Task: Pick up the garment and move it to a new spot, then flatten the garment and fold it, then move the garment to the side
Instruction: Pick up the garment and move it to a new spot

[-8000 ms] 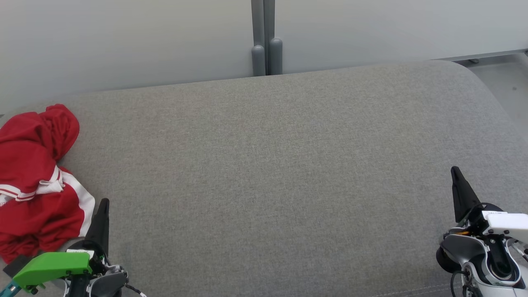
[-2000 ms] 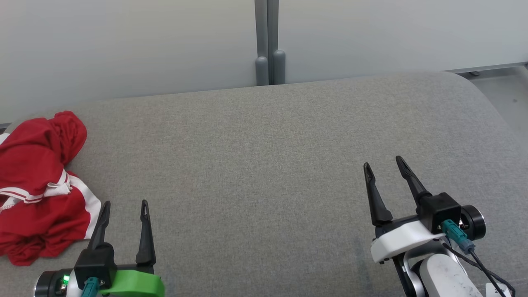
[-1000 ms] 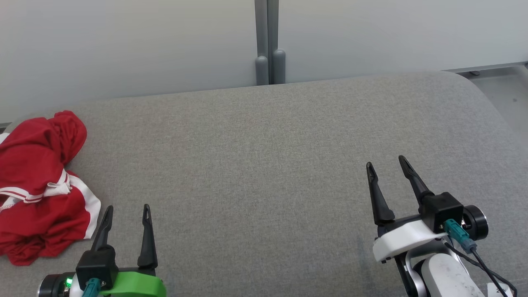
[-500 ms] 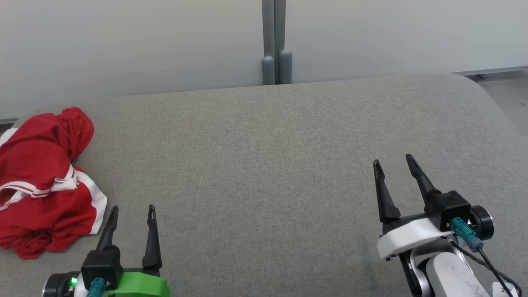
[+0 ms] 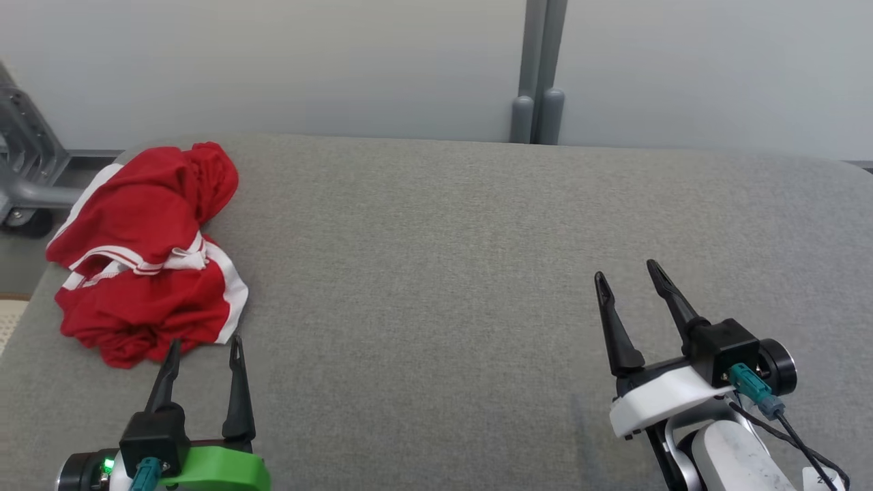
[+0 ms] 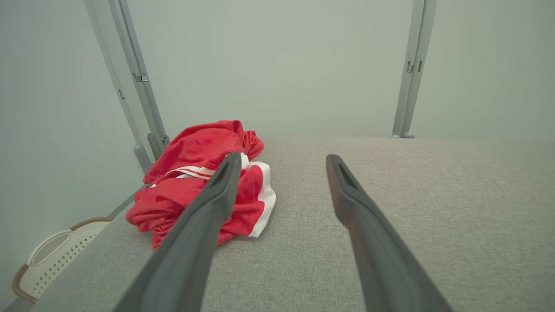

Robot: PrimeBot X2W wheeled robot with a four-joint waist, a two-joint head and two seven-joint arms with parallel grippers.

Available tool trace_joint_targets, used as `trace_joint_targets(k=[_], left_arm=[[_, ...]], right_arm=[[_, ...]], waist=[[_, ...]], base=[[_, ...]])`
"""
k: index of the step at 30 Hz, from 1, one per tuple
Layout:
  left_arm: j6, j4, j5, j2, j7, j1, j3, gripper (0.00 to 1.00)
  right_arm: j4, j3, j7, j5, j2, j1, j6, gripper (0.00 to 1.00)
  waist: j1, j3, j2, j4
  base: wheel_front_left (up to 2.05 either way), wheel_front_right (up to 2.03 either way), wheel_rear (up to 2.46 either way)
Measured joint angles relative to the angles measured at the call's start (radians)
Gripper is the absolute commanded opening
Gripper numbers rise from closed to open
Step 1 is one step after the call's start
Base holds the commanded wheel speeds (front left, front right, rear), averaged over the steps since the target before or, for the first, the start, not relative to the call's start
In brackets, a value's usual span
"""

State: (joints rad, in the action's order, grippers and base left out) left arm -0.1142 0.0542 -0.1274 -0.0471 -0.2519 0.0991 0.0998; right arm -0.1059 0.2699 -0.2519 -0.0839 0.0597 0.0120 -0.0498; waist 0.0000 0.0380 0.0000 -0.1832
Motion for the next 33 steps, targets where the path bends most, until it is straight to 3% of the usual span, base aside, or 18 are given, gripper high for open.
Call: trace_joint_targets(k=[12,18,33], left_arm=[[0.000,0.007,0.009,0.000,0.000,0.000,0.001,1.00],[0.000,0.005,0.009,0.000,0.000,0.000,-0.026,1.00],[-0.001,0.015,0.007,0.000,0.000,0.000,-0.033,1.00]], right_arm=[[-0.003,0.004,0.000,-0.016,-0.003,0.000,0.005,1.00],[-0.009,0.030,0.000,-0.016,-0.009,0.001,0.010,1.00],[-0.023,0.040,0.000,-0.013,-0.010,0.033,0.023,1.00]], waist=[[0.0000,0.012,0.0000,-0.161],[0.0000,0.016,0.0000,-0.204],[0.0000,-0.012,0.0000,-0.160]], base=[[0.00,0.00,0.00],[0.00,0.00,0.00],[0.00,0.00,0.00]])
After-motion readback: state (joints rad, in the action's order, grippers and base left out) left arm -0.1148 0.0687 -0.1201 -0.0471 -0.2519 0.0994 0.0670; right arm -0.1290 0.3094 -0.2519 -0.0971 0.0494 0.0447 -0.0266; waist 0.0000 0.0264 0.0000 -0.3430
